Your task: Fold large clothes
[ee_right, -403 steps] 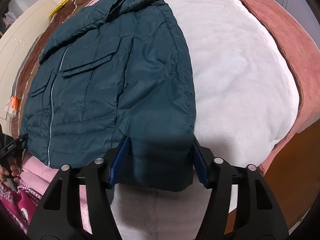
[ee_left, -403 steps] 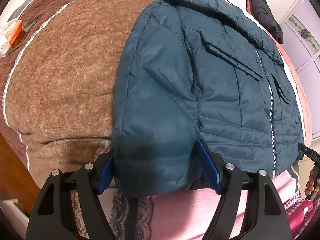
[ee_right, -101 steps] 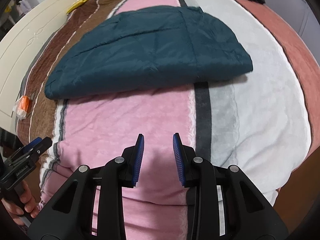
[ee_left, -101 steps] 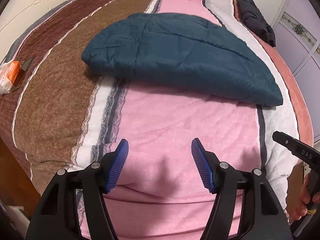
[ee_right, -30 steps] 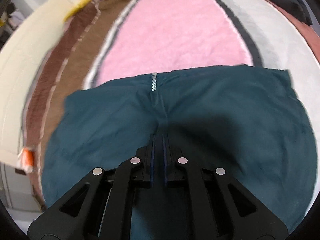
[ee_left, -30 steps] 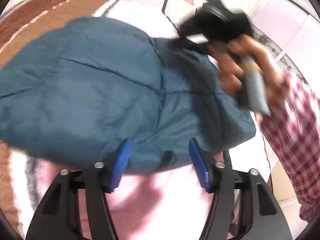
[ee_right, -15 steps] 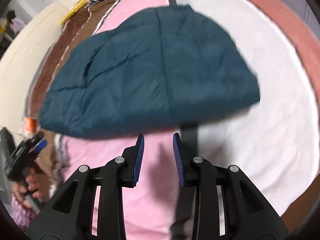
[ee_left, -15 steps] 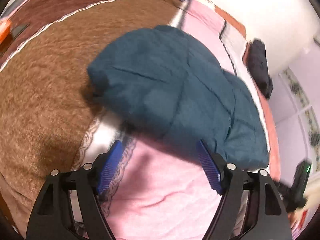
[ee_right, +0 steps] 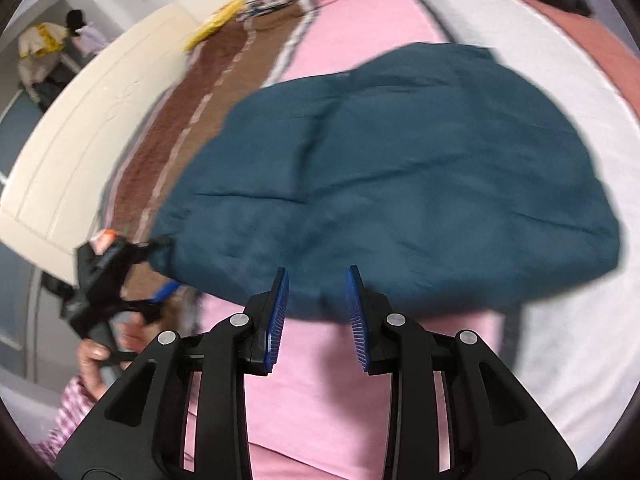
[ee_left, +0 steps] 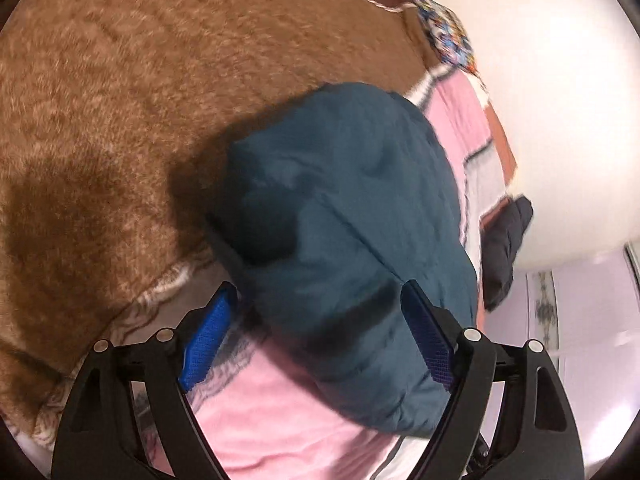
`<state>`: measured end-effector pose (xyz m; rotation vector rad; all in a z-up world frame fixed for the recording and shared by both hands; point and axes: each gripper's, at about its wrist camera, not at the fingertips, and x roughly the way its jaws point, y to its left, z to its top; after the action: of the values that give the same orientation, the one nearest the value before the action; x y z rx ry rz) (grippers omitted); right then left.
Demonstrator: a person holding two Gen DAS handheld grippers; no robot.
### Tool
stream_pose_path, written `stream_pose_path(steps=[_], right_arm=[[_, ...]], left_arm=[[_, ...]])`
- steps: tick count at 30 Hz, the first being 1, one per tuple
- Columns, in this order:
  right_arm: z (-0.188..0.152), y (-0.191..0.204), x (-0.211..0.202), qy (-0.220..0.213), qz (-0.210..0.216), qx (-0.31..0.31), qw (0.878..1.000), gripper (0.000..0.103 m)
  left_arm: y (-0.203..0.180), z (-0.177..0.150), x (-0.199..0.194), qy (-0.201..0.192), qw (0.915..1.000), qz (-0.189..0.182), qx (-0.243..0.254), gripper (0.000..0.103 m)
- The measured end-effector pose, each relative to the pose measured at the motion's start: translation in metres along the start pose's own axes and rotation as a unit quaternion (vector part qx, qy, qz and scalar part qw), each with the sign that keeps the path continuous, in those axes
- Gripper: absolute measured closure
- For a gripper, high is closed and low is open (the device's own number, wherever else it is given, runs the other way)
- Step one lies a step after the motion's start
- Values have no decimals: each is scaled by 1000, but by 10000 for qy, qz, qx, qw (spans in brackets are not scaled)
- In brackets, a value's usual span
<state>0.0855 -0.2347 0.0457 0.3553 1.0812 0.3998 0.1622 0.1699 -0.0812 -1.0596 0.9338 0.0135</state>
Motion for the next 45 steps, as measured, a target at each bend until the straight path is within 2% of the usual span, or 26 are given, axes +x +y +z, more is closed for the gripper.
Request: stream_pose_path(steps=[2, 3, 4, 5, 6, 7, 10, 14, 16, 19, 22, 23, 24, 25, 26, 29, 30, 34, 35, 37, 38, 40, 42, 45], right_arm=[[2, 10, 28, 212, -34, -135, 9997, 81], [3, 12, 41, 324, -166, -190, 9992, 91], [3, 13, 55, 438, -371, -220, 9981, 93], [1, 9, 63, 498, -496, -199, 9973, 94], [-1, 5, 71, 526, -609, -163, 9966, 98], [-2, 2, 76, 549, -687, -148, 9960, 102], [-2, -2, 89, 691, -742, -141, 9947, 103], [0, -6, 95, 748, -652, -96, 9950, 103], [3, -9, 94, 739, -562, -18, 9957, 103], [2, -7, 90, 695, -578, -83, 9959, 103], [2, -15, 70, 632, -348, 115, 9973, 102], [0, -22, 52, 470, -90, 329, 9983, 102], [-3, -32, 28, 203, 159, 488, 9985, 102], [-6, -44, 5, -57, 226, 603, 9979, 102], [-8, -57, -10, -210, 183, 738, 9969, 102], [-9, -103, -38, -488, -96, 1170, 9919, 102], [-8, -117, -37, -399, -230, 1263, 9909, 99], [-6, -142, -8, -14, 14, 1427, 9898, 98], [-8, -147, -5, 14, 127, 1551, 9878, 98], [-14, -161, -17, -100, 669, 1873, 9800, 98], [-17, -167, -27, -194, 713, 1939, 9782, 98], [-27, -186, -54, -488, 589, 2003, 9767, 98], [-42, -220, -80, -743, 199, 2359, 9687, 98], [-57, -263, -88, -745, 141, 2830, 9561, 98]], left_arm=[[8, 3, 5, -57, 9997, -61, -212, 22], [9, 4, 8, -80, 9996, -103, -265, 22], [9, 3, 7, -108, 9994, -156, -285, 26], [9, 3, 6, -202, 9991, -280, -260, 33], [5, 3, 6, -259, 9989, -355, -154, 47], [-1, 2, 4, -305, 9990, -325, 44, 58], [-23, -5, -6, -469, 9964, -265, 657, 76], [-63, -19, -26, -780, 9873, -366, 1334, 82], [-94, -34, -39, -958, 9760, -392, 1917, 82], [-143, -69, -53, -1175, 9471, -422, 2957, 82], [-184, -108, -58, -1371, 9107, -422, 3873, 82], [-199, -124, -60, -1431, 8945, -440, 4213, 82], [-207, -131, -60, -1436, 8864, -453, 4378, 82], [-216, -141, -59, -1423, 8775, -463, 4556, 82], [-224, -150, -57, -1405, 8691, -475, 4720, 82], [-244, -189, -44, -1389, 8328, -411, 5343, 82], [-251, -197, -39, -1364, 8248, -404, 5473, 82], [-267, -233, -12, -1040, 8000, -433, 5893, 82], [-271, -245, -3, -930, 7889, -393, 6061, 82], [-275, -260, 13, -793, 7702, -336, 6319, 82], [-275, -270, 22, -701, 7625, -297, 6425, 82], [-277, -278, 39, -524, 7534, -261, 6549, 82], [-276, -290, 52, -394, 7450, -252, 6654, 82], [-271, -308, 74, -189, 7319, -164, 6809, 82]])
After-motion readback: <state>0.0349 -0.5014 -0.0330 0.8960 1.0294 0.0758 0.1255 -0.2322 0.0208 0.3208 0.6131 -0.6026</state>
